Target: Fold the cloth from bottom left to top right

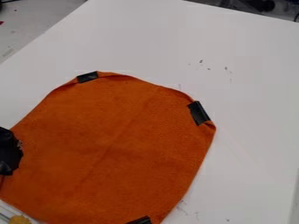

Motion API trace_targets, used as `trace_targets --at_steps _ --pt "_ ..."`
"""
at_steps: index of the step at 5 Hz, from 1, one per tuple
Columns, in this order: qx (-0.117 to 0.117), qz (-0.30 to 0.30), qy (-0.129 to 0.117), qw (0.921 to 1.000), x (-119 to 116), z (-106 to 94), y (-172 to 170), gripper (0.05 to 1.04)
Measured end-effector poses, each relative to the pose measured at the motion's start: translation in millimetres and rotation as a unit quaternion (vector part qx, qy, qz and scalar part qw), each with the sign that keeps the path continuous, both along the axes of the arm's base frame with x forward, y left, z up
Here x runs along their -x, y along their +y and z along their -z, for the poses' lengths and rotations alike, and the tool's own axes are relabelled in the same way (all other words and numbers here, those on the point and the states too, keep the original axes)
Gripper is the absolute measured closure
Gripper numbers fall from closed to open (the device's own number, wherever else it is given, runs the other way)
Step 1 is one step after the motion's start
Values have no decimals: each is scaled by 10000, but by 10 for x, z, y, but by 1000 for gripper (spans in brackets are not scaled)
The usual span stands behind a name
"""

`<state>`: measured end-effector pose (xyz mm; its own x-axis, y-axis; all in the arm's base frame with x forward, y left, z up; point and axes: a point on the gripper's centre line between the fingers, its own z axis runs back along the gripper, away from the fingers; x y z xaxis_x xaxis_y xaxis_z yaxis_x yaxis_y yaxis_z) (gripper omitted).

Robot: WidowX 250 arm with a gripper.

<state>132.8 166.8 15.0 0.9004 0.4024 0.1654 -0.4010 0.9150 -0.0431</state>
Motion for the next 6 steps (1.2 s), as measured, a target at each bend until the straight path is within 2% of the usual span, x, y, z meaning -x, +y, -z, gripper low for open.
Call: trace_targets --at_steps 1,2,3,4,6 --pt "57 -21 112 9999 -21 110 30 428" --pt "29 -30 111 9999 -64 125 80 722" --pt "16 -35 68 10000 -103 122 123 907" --pt "83 31 153 9998 -121 107 93 988" --pt "-356 141 -32 9993 -433 -330 -264 1007"
